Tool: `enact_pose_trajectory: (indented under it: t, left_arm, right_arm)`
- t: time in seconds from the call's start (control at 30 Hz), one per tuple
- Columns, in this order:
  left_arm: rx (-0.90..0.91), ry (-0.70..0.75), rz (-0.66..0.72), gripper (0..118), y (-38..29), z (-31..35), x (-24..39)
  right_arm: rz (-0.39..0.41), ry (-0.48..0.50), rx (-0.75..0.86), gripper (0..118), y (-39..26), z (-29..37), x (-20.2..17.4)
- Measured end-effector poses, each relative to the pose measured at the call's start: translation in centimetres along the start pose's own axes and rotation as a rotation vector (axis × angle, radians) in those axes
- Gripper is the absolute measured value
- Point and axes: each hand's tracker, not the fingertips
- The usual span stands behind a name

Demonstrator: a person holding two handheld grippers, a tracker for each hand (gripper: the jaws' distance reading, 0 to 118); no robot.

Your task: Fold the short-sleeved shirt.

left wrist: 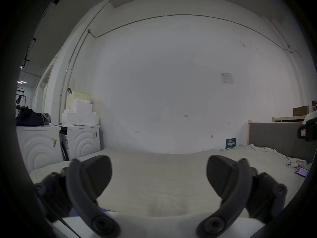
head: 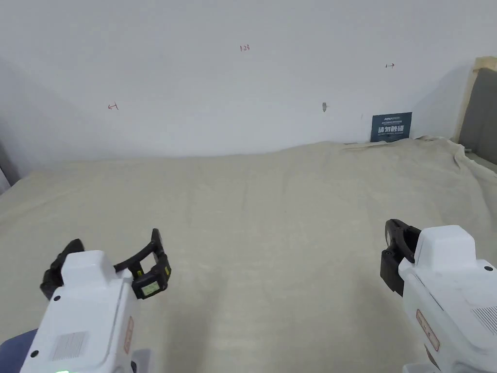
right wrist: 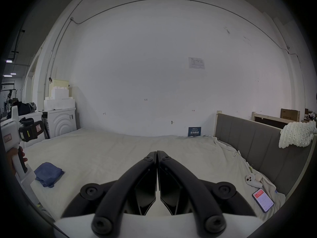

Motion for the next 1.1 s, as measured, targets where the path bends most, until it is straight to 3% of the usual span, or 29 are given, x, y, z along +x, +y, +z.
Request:
enact_pose_trajectory:
  t: [0.07,0.1,0.17,0.27,0.3,1.1]
  left_arm:
    - [0.007,-0.027,-0.011,76,-0.4,0.4,1.1]
    - [0.001,-0.034,-0.018,76,-0.6,0.4,1.7]
    - [-0.008,-0.05,-0.029,42,-0.9,0.6,2.7]
    - [-0.02,-0.081,-0.033,7,-1.5,0.6,3.7]
    - [-0.019,-0.075,-0.039,1,-1.6,0.7,4.1]
    - [-0.01,-0.081,-0.071,0,-2.0,1.3,7.3]
  right_arm:
    - [0.003,-0.005,-0.002,0,-0.2,-0.1,0.2]
    - [0.004,-0.008,-0.002,0,-0.2,0.0,0.3]
    - [0.005,-0.012,-0.004,0,-0.3,0.1,0.4]
    - [0.0,-0.018,-0.003,0,-0.4,0.2,0.7]
    - [0.0,-0.02,-0.003,0,-0.5,0.2,0.8]
    - [0.011,-0.053,0.014,0,-0.3,0.7,1.3]
